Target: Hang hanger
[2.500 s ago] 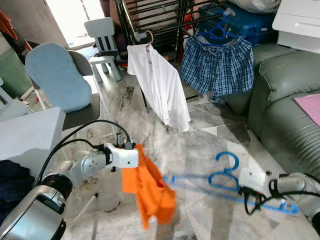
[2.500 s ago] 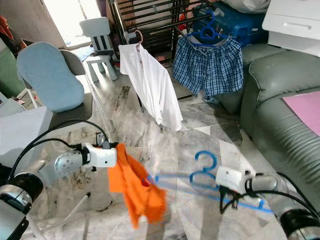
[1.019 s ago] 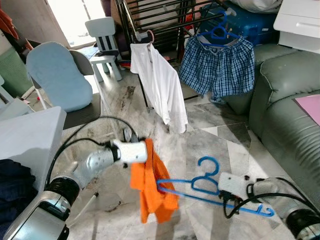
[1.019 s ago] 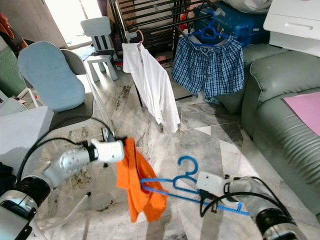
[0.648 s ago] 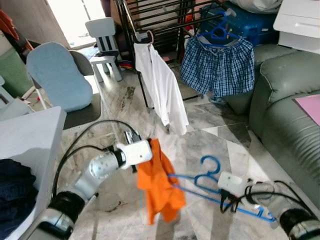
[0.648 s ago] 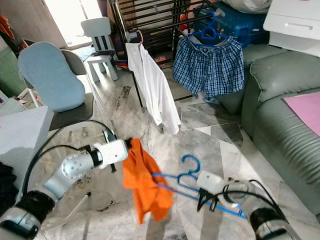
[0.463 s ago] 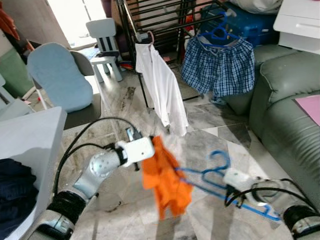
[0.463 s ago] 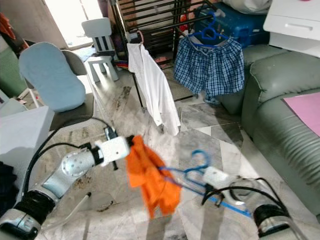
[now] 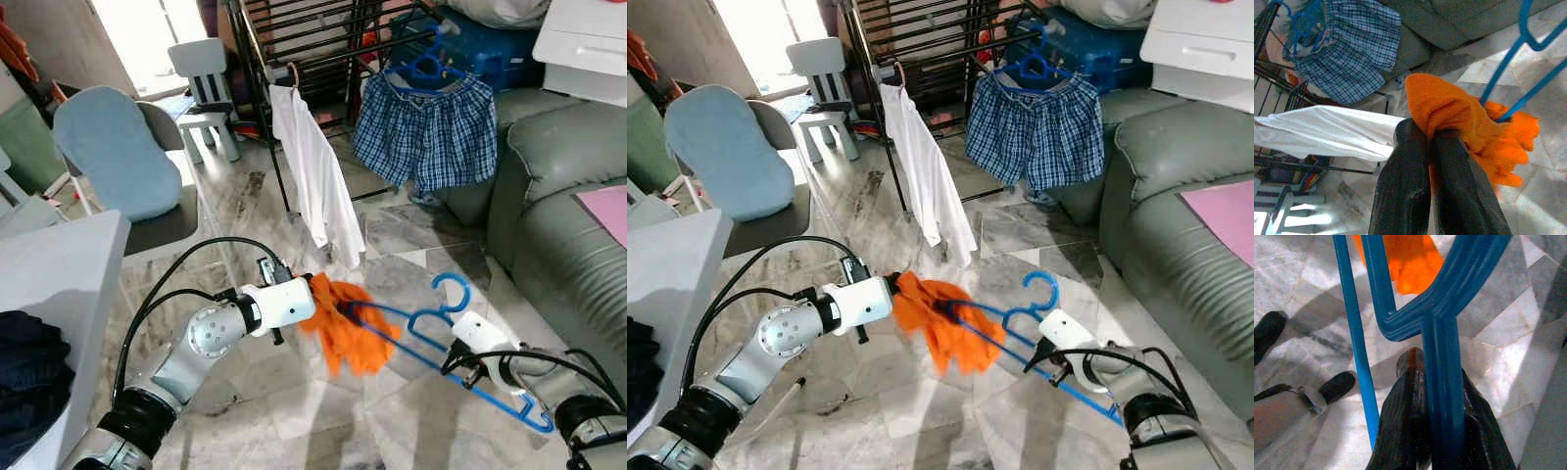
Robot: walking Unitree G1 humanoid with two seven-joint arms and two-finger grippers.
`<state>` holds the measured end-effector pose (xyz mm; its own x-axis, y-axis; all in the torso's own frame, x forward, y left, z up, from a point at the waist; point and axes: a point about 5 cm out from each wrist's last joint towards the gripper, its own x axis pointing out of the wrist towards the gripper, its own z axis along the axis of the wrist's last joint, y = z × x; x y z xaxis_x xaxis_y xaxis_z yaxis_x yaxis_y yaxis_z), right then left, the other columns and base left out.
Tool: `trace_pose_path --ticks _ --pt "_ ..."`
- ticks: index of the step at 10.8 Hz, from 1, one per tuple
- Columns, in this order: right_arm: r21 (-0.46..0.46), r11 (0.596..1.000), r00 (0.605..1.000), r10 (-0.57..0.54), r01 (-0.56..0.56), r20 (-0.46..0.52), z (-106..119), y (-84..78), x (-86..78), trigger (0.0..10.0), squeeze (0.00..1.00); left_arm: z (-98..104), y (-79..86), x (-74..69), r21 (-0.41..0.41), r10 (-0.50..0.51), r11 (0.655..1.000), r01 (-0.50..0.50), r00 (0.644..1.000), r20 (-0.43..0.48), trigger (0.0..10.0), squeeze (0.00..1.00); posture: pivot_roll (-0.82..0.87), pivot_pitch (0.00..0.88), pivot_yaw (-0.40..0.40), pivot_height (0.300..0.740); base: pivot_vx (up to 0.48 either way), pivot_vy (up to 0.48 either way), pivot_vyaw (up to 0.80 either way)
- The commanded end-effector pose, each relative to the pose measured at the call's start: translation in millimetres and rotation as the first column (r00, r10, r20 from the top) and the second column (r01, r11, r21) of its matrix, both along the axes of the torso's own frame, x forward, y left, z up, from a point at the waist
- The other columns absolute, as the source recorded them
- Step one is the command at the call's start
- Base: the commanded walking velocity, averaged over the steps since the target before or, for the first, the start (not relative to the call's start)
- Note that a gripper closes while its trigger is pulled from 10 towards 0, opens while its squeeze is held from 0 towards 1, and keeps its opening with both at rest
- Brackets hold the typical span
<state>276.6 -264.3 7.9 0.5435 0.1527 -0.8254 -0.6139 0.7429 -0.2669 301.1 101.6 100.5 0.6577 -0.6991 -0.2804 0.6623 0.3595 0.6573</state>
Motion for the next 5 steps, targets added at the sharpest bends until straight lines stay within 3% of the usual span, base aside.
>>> trace_pose_path --ticks 1,2,3,4,5 --pt "0.035 0.998 0.998 -0.043 0.045 -0.036 -9.1 0.8 -8.9 10.0 0.00 9.3 5.7 4.6 -0.025 0.035 0.999 -0.034 0.999 0.019 10.0 0.00 -0.12 0.000 0.123 0.740 0.000 0.000 0.00" --pt "0.107 0.986 0.991 -0.120 0.126 -0.062 -16.4 3.1 -15.9 10.0 0.00 12.0 3.3 6.1 -0.041 0.039 0.998 -0.038 0.999 0.021 10.0 0.00 -0.12 0.000 0.123 0.740 0.000 0.000 0.00" --pt "0.212 0.937 0.960 -0.268 0.278 -0.076 -21.6 6.9 -18.7 10.0 0.00 12.8 -0.4 5.5 -0.054 0.028 0.998 -0.027 1.000 0.014 10.0 0.00 -0.12 0.000 0.125 0.740 0.000 0.000 0.00" --pt "0.333 0.850 0.911 -0.403 0.408 -0.086 -19.7 13.4 -12.3 10.0 0.00 14.9 -8.3 0.9 -0.082 -0.028 0.996 0.028 1.000 0.006 10.0 0.00 -0.12 0.000 0.130 0.740 0.000 0.000 0.00" --pt "0.407 0.808 0.896 -0.438 0.425 -0.065 -13.0 20.7 -1.9 10.0 0.00 16.0 -14.8 -4.1 -0.104 -0.079 0.992 0.078 0.997 -0.008 10.0 0.00 -0.12 0.000 0.134 0.740 0.000 0.000 0.00"
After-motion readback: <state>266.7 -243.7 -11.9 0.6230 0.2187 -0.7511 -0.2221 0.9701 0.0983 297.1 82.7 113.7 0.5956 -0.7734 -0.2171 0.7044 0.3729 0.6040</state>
